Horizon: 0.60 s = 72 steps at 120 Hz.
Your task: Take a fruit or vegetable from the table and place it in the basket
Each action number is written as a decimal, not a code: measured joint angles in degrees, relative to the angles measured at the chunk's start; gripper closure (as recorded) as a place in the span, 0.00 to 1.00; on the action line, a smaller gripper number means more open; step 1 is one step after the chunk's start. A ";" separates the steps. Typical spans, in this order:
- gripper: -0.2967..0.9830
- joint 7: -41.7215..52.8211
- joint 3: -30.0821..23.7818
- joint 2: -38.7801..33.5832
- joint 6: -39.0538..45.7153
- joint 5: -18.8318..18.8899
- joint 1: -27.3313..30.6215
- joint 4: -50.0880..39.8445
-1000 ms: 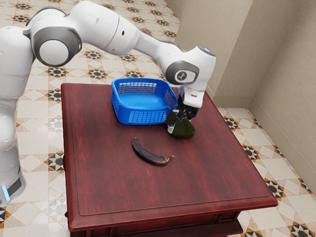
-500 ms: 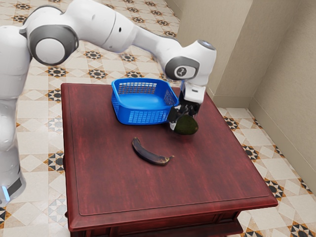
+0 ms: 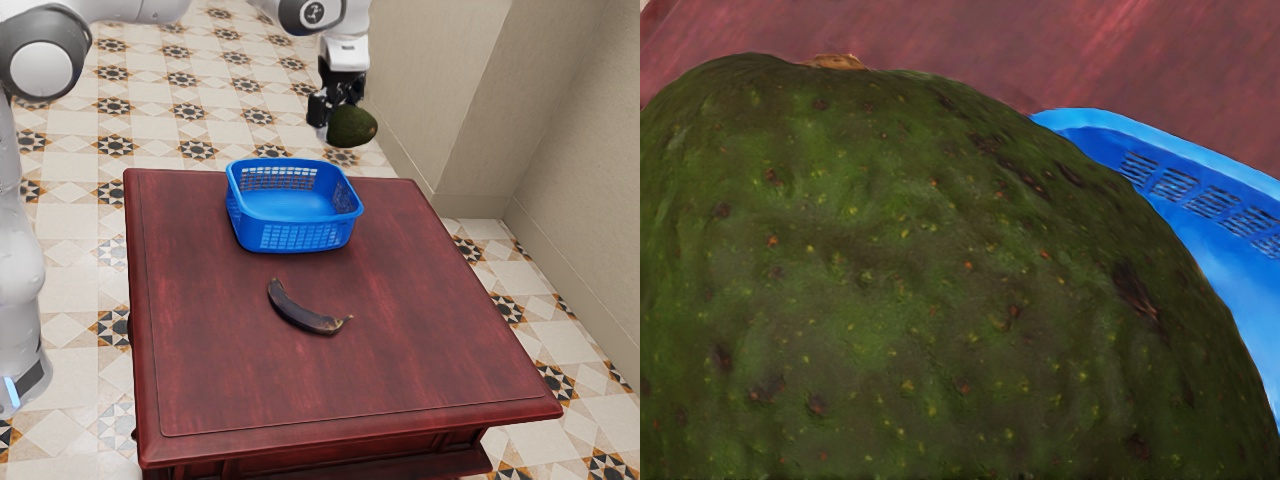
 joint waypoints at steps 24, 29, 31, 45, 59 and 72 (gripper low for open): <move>0.40 1.13 -0.04 0.37 -1.26 0.14 8.48 -0.04; 0.40 1.33 -0.06 0.52 -1.40 0.16 8.86 -0.05; 0.40 1.40 -0.07 0.58 -1.44 0.17 8.89 -0.06; 0.41 1.87 -0.06 0.97 -1.60 0.23 7.72 -0.08; 0.29 2.24 -0.23 1.32 -1.62 0.30 5.79 -0.10; 0.26 2.53 -0.26 1.41 -1.45 0.30 4.35 -0.09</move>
